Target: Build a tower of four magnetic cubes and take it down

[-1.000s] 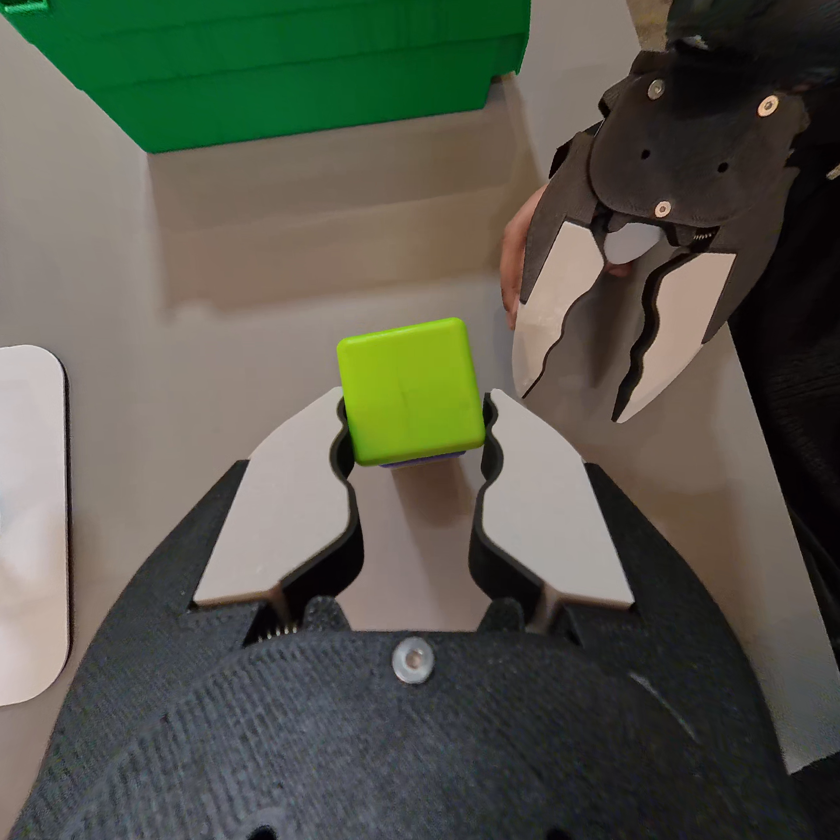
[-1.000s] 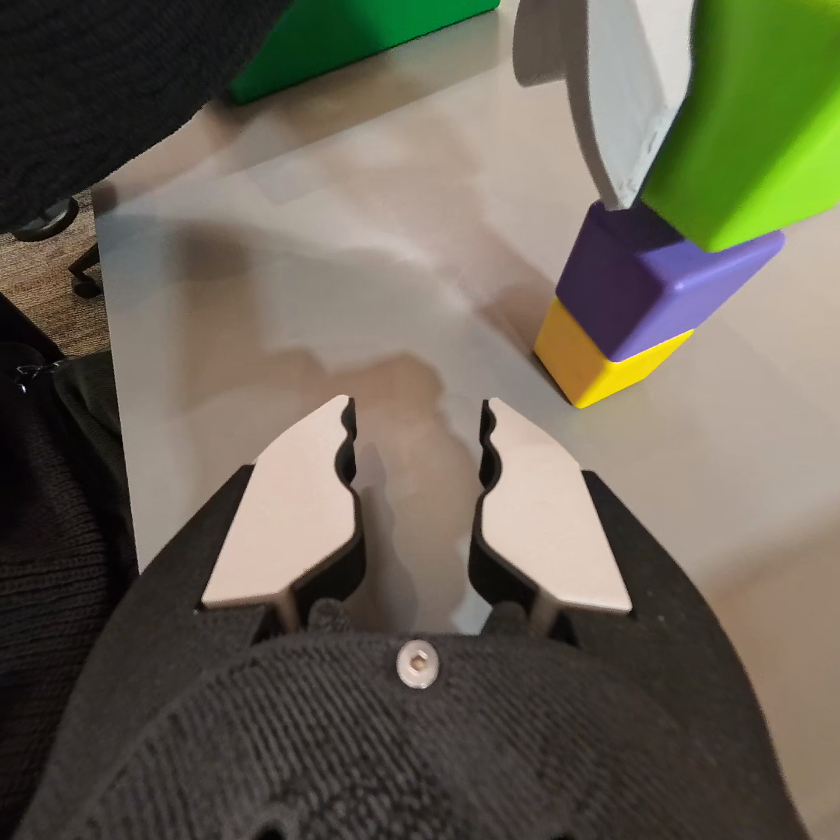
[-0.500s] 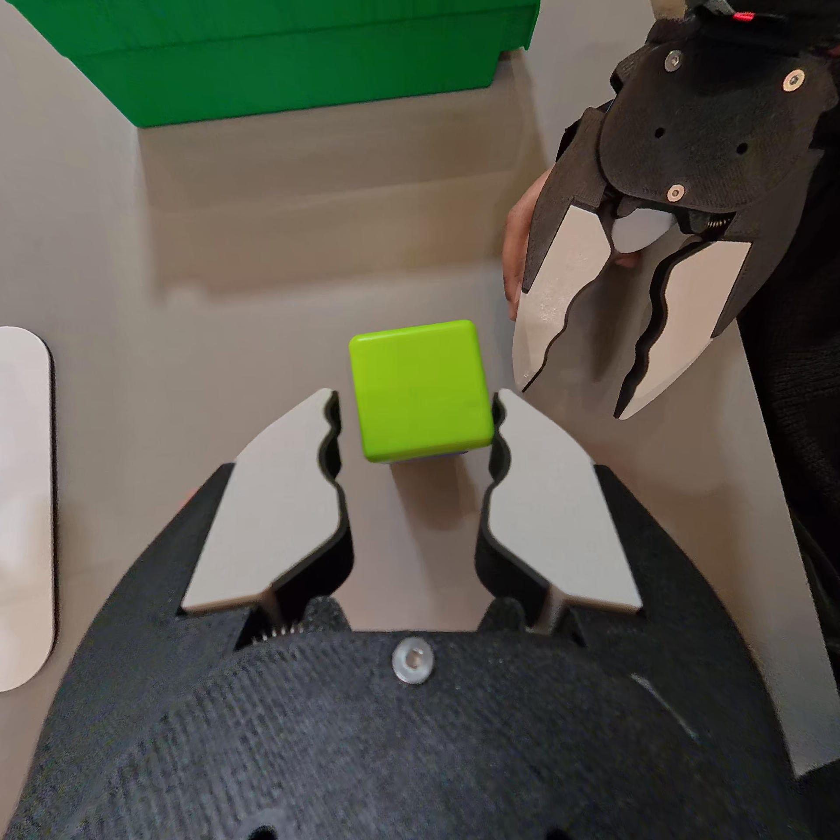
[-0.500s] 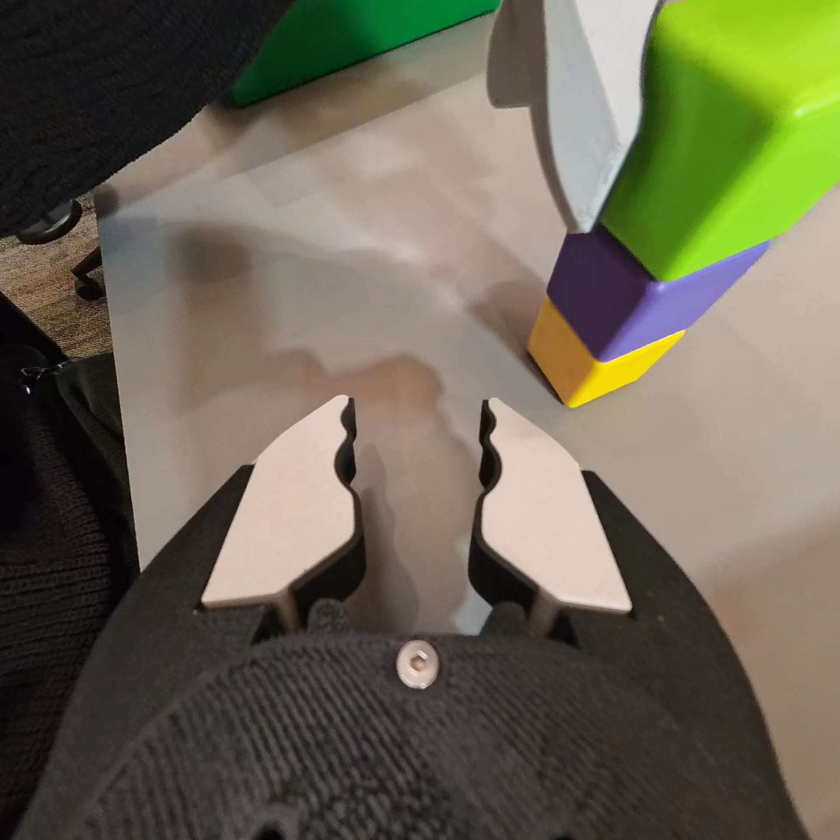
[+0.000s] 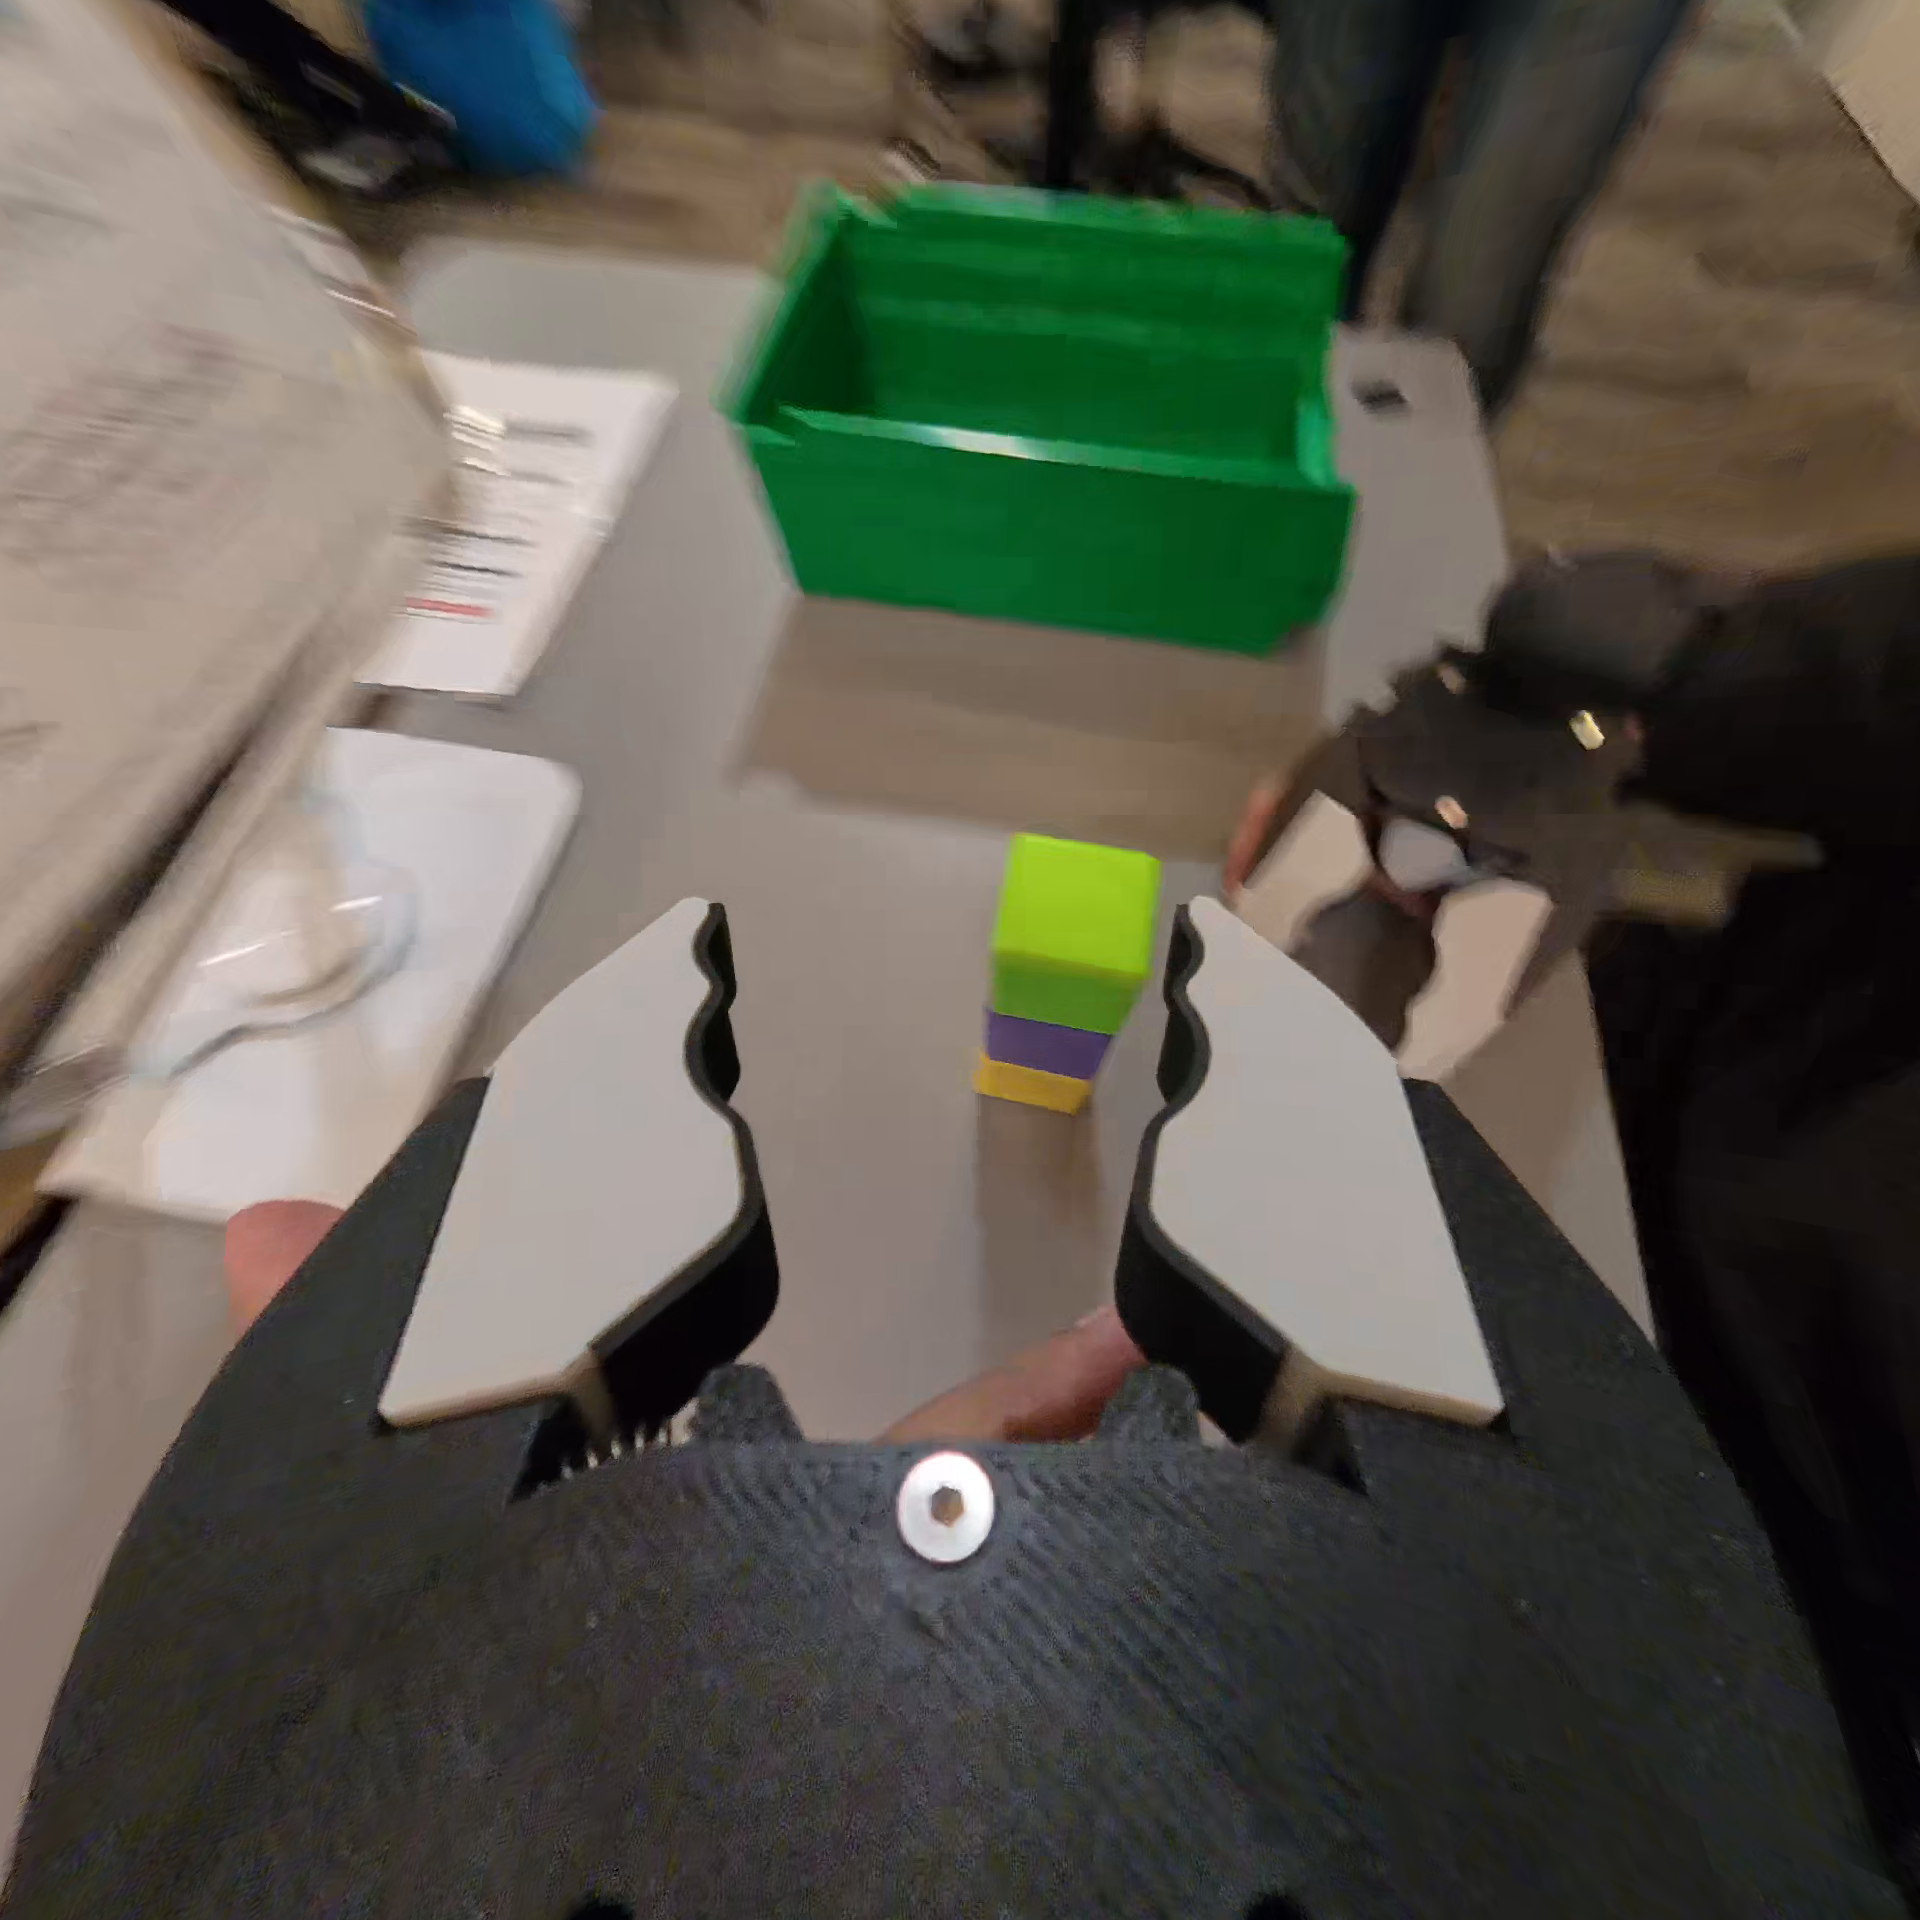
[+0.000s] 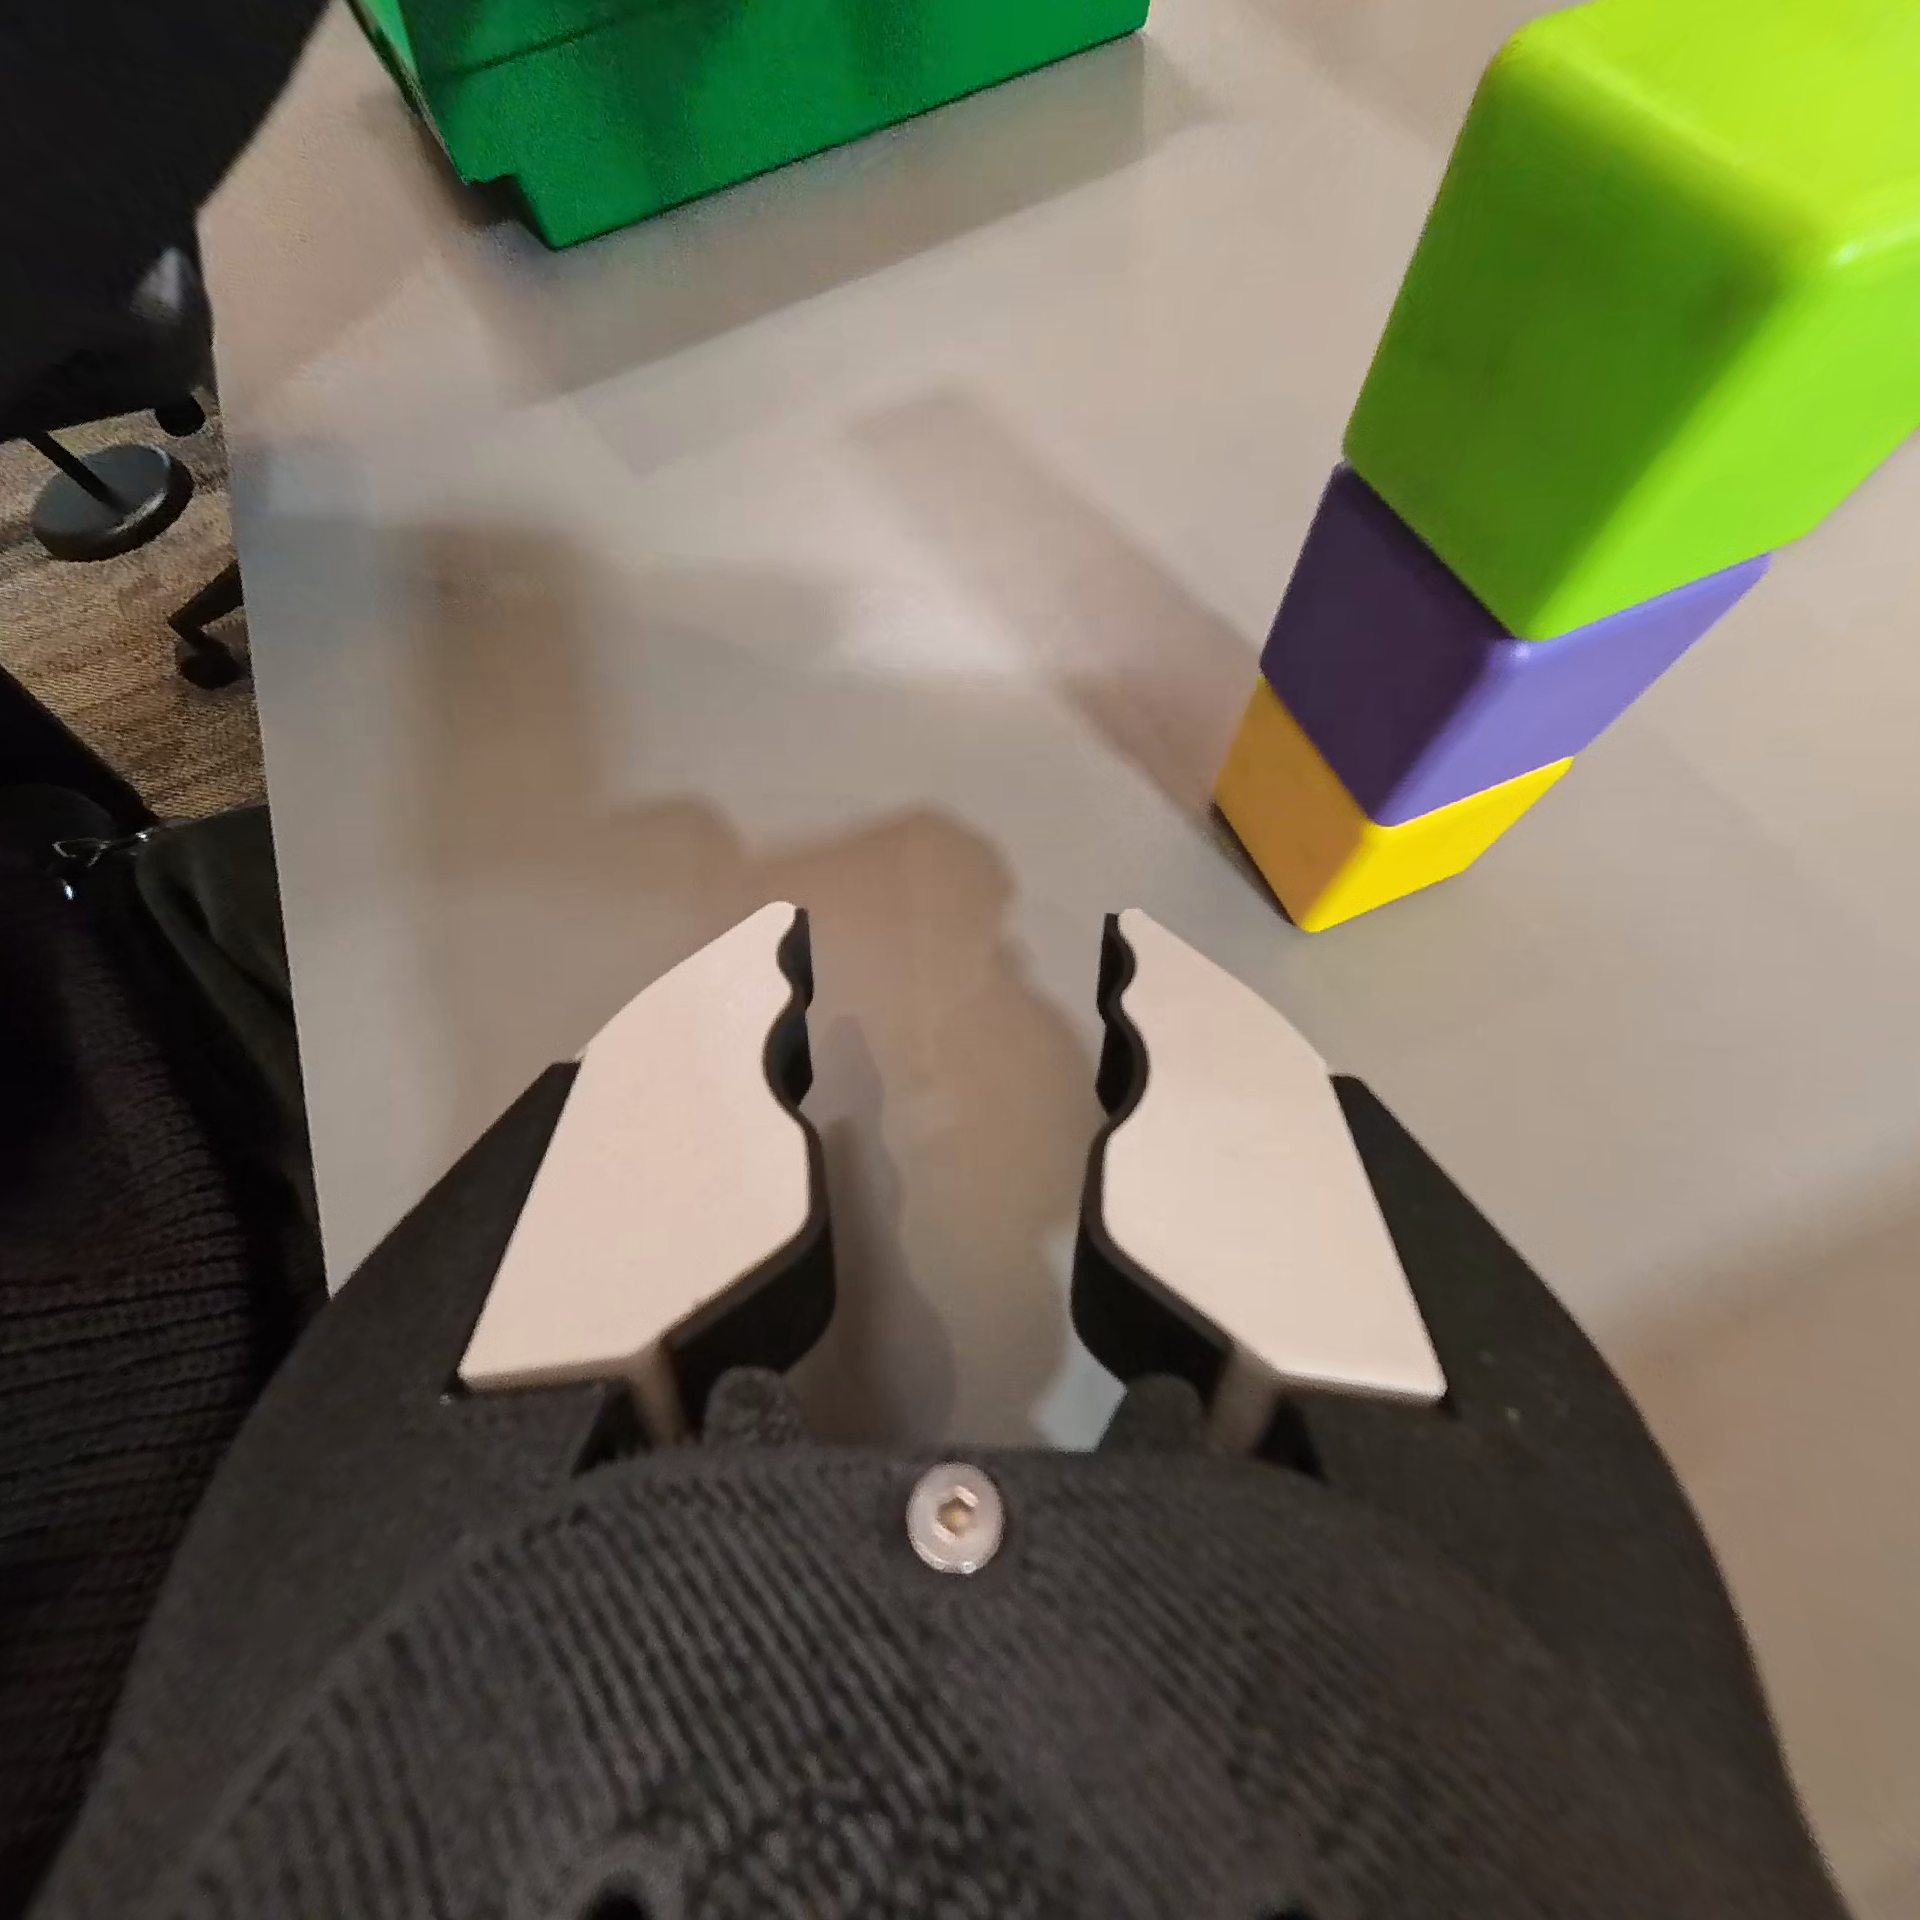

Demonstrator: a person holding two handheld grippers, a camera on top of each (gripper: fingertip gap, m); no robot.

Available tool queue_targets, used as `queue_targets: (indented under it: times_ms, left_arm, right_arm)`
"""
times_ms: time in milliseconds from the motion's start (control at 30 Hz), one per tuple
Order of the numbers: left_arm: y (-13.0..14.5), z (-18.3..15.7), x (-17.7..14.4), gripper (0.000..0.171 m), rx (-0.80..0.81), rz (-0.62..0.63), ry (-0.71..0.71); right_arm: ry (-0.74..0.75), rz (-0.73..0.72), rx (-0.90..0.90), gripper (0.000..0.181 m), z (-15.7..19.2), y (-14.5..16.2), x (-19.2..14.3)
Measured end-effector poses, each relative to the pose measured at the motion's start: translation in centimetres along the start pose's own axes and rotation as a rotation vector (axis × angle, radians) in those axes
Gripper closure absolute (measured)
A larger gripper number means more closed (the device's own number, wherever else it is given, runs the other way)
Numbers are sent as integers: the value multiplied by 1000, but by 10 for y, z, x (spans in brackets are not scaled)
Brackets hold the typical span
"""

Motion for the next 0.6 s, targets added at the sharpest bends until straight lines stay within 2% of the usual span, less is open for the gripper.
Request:
queue_targets:
  times_ms: [67, 133, 200, 233, 267, 300, 400, 467, 600]
  left_arm:
    - [-4, 14, -47, 92, -72, -129, -252]
    - [4, 31, -104, 95, -179, -223, -588]
    - [32, 48, -165, 99, -335, -227, -1043]
    - [52, 52, -192, 99, -408, -208, -1217]
    - [73, 54, -213, 99, -472, -184, -1323]
    - [95, 57, -228, 98, -539, -170, -1375]
    - [152, 65, -241, 99, -731, -191, -1344]
    - [182, 70, -240, 100, -805, -107, -1420]
    - [216, 80, -231, 104, -797, 77, -1547]
  right_arm:
    - [-1, 4, 0, 127, 0, 0, 0]
    - [2, 9, -6, 127, 1, 0, 1]
    - [5, 13, -10, 127, 1, 0, 1]
    - [6, 14, -11, 127, 1, 0, 2]
    - [7, 16, -12, 127, 1, 0, 2]
    - [8, 18, -12, 127, 1, 0, 2]
    - [9, 28, -12, 127, 1, 0, 3]
    - [6, 42, -11, 127, 1, 1, 5]
    - [7, 55, -24, 127, 3, 1, 6]
Point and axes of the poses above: each gripper's, where its closed fingertips meet, x out along the fingers, y out of its underside, z = x × y across the jaws, the point moved 10 cm from there along -x, back along the fingers, and after that the axes turned 4 degrees about -z, right-handed, at the moved point
